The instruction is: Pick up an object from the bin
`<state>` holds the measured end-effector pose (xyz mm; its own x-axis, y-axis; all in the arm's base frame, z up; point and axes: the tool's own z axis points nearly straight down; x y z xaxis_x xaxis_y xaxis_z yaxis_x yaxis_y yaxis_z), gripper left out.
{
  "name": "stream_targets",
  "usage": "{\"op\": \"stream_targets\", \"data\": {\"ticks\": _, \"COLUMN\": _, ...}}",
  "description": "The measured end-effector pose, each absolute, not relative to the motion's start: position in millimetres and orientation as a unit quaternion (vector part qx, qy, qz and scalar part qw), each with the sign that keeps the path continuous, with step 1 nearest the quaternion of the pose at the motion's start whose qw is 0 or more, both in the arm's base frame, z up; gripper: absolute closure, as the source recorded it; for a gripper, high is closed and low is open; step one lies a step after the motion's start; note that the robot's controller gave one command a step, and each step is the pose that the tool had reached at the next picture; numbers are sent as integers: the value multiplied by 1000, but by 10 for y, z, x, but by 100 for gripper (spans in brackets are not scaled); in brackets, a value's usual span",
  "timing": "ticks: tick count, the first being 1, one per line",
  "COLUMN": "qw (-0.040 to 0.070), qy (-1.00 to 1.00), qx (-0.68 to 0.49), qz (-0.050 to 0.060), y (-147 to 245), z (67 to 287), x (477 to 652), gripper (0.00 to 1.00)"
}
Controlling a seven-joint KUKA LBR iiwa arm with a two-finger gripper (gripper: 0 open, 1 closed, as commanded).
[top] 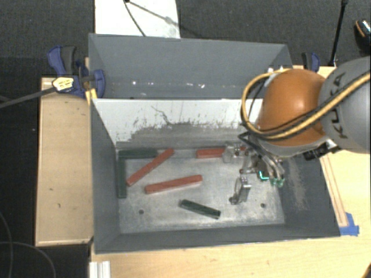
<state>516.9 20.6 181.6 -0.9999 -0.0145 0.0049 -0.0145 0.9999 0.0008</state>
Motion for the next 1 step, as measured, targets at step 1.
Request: {"op": "stream_targets", "data": {"ticks": 1, "qw": 2, "qy": -1000, "qx": 23, "qz": -2, "y": 1279, "z": 661, "x": 5103, "gripper": 0}}
